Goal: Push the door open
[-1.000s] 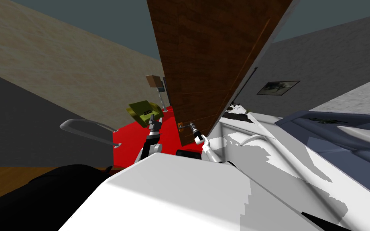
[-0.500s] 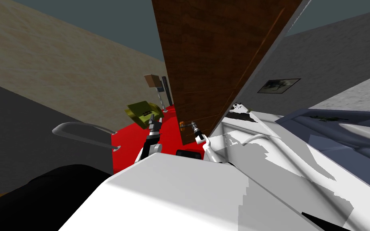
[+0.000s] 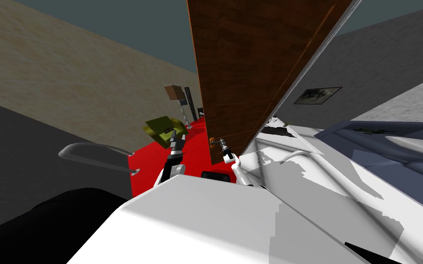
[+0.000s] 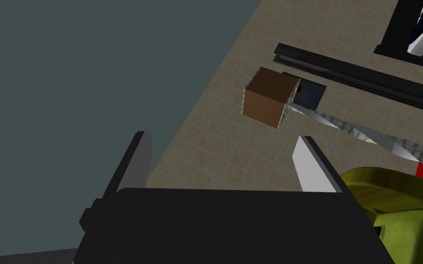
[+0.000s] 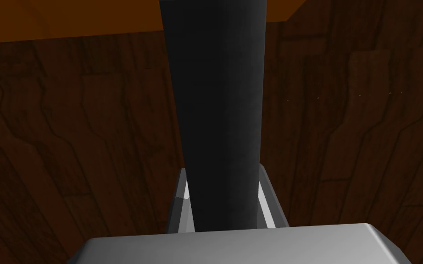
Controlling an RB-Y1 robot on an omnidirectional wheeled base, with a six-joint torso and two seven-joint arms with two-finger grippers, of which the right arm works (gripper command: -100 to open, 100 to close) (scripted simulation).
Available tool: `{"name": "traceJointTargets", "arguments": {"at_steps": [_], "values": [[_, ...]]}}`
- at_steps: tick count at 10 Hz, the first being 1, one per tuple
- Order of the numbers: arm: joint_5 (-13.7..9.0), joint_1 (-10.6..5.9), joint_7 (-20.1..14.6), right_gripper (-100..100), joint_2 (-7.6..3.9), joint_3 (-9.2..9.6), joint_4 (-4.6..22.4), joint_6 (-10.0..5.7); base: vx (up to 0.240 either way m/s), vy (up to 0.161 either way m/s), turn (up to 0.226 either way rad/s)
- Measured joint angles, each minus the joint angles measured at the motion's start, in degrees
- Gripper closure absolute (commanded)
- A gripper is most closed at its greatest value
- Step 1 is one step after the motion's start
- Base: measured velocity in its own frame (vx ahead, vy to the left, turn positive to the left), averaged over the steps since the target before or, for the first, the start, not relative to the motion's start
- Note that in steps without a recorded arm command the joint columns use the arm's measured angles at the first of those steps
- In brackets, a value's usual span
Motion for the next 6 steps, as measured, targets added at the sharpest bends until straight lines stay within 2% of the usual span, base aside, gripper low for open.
{"name": "traceJointTargets", "arguments": {"at_steps": [1, 2, 4, 6], "values": [[0.0, -0.03, 0.0, 100, 0.09, -0.22, 0.2, -0.09, -0.016, 0.035, -0.045], [0.0, -0.03, -0.1, 100, -0.15, -0.51, 0.3, -0.08, 0.096, -0.074, -0.104], [-0.1, 0.68, -0.1, 100, -0.49, 0.73, 0.3, 0.15, 0.133, -0.05, -0.089], [-0.3, 0.73, -0.2, 100, -0.96, 2.25, 0.4, 0.14, 0.15, 0.006, -0.201]]}}
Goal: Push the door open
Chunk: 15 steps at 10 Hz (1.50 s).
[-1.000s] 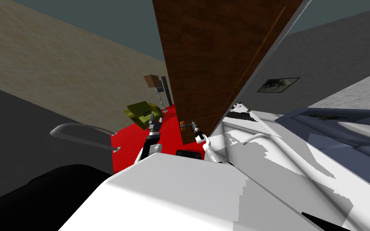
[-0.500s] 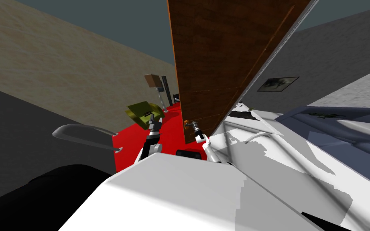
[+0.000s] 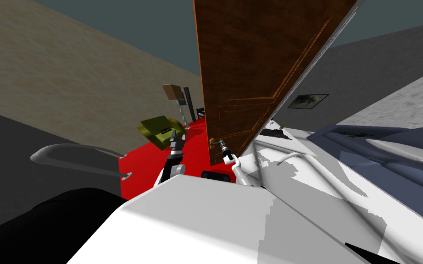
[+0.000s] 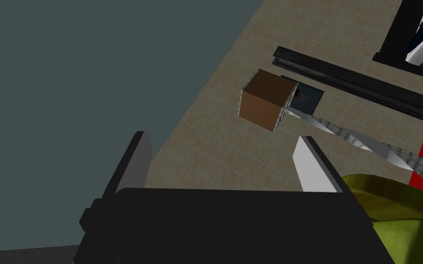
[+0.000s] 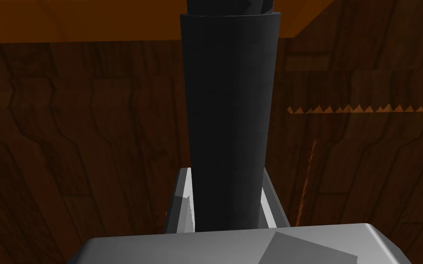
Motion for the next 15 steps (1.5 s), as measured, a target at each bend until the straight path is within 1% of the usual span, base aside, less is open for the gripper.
{"name": "traceJointTargets", "arguments": {"at_steps": [1, 2, 3, 4, 5, 6, 8, 9, 10, 11, 12, 13, 14, 15], "values": [[-0.2, 0.29, 0.0, 100, -0.57, 0.75, -0.6, 0.03, 0.19, 0.087, -0.205], [-0.3, 0.38, 0.0, 100, -0.82, 1.66, -0.6, -0.05, 0.152, 0.115, -0.185], [-0.3, 1.12, 0.3, 100, -0.89, 2.24, -1.8, 0.2, 0.13, 0.136, -0.246], [-0.5, 1.22, 0.2, 100, -1.28, 3.16, -2.2, 0.37, 0.109, 0.162, -0.277], [-0.8, 1.13, 0.1, 100, -1.66, 3.97, -2.3, 0.27, 0.11, 0.188, -0.258], [-1.0, 1.66, -0.1, 100, -2.15, 4.89, -3.3, 0.61, 0.107, 0.195, -0.323], [-1.5, 2.06, -0.1, 100, -2.47, 6.46, -4.1, 0.83, 0.075, 0.196, -0.27], [-1.8, 2.35, -0.3, 100, -2.76, 7.23, -5.0, 1.17, 0.055, 0.194, -0.27], [-1.9, 2.73, -0.1, 100, -2.46, 7.69, -5.6, 1.35, 0.047, 0.187, -0.267], [-2.3, 2.42, -0.2, 100, -2.37, 8.15, -5.3, 1.12, 0.025, 0.166, -0.179], [-2.5, 2.79, -0.3, 100, -2.34, 8.79, -5.8, 0.95, 0.013, 0.149, -0.158], [-2.6, 3.05, -0.2, 100, -1.83, 9.26, -5.8, 0.66, -0.013, 0.128, -0.12], [-2.7, 3.25, -0.2, 100, -1.6, 9.81, -6.2, 0.85, 0.001, 0.036, -0.07], [-2.8, 3.22, -0.3, 100, -1.81, 9.56, -6.3, 0.94, 0.035, 0.105, -0.052]]}}
